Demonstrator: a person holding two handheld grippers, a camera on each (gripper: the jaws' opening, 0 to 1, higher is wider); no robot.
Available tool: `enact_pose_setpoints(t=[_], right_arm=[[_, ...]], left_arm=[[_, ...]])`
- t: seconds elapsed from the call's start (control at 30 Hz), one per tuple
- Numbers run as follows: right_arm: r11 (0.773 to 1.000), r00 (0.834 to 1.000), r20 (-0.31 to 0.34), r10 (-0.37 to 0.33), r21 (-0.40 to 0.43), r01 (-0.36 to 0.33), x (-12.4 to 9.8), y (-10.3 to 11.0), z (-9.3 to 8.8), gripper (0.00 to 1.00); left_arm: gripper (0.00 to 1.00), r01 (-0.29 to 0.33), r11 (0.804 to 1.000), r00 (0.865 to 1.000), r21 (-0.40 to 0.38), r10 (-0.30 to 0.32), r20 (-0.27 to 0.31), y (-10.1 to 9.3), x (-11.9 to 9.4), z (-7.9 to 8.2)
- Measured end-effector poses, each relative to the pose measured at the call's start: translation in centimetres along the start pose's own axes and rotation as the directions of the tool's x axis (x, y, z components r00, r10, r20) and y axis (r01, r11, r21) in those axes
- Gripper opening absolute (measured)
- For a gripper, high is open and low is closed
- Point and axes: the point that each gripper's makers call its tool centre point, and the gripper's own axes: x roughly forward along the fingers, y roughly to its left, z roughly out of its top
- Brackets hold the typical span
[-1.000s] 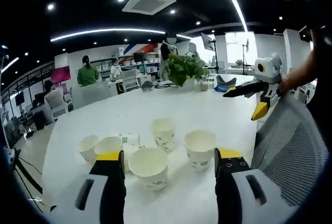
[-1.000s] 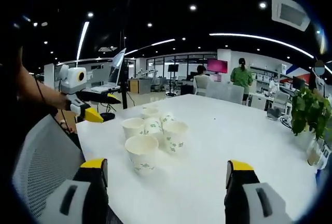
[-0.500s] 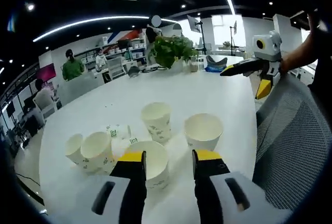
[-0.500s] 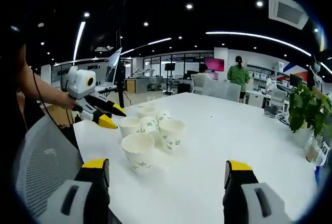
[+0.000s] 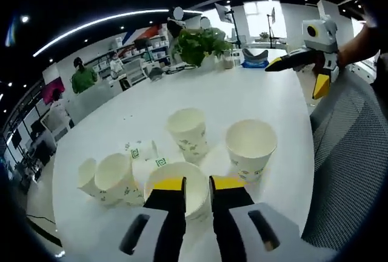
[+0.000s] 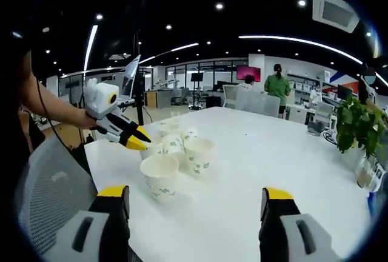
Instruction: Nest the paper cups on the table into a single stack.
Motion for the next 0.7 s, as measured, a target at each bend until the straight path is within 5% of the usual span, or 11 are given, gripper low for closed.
enact_pose_setpoints(t=[0.7], right_arm=[[1.0, 1.0, -0.005, -0.003, -0.01, 0.002, 0.05, -0.13, -0.12, 0.89]], left_arm=[[0.0, -0.006, 1.0, 1.0, 0.023, 0.006, 0.007, 0.2, -0.04, 0.18]])
